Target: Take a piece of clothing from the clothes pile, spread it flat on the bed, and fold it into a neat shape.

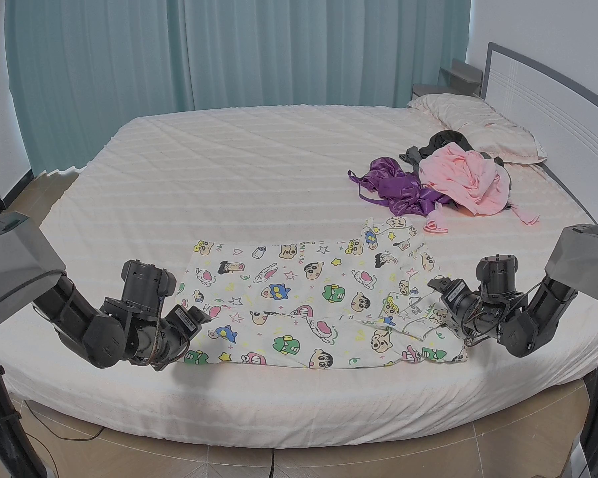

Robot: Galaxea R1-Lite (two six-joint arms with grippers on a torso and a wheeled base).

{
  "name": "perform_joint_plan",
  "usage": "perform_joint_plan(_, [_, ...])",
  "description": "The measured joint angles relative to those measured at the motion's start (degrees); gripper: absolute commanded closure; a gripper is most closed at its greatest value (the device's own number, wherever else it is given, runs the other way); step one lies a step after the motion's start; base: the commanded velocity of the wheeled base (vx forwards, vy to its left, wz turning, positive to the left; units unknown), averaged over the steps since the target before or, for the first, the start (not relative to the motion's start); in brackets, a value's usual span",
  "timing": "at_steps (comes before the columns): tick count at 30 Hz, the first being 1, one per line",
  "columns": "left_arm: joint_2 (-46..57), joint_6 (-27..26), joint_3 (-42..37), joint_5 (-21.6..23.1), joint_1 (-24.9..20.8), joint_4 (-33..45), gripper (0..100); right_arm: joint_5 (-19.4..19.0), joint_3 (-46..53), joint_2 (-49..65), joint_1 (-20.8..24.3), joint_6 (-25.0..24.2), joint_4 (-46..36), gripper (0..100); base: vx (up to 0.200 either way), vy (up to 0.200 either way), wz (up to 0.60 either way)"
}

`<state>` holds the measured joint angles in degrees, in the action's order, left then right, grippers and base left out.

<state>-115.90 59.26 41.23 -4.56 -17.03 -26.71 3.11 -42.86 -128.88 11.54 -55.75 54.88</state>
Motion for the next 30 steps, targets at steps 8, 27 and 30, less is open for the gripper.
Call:
perform_joint_plan(8, [-0.48, 0.05, 0.04, 0.0, -0.46, -0.06, 0, -0.21, -2.56, -1.8, -0.26, 0.18, -0.06, 100, 0.0, 0.0, 0.0])
perform_joint_plan(27, [-0.61, 0.3, 0.2, -0.04, -0.49, -0.13, 0, -0.27, 1.41, 2.17, -1.66, 1.67, -0.74, 100, 0.0, 0.0, 0.0])
perform_joint_plan(30, [-0.61, 0.35, 0.2, -0.06, -0.5, -0.11, 0, -0.29, 3.07, 5.07, -1.32, 3.5, -1.05, 100, 0.0, 0.0, 0.0])
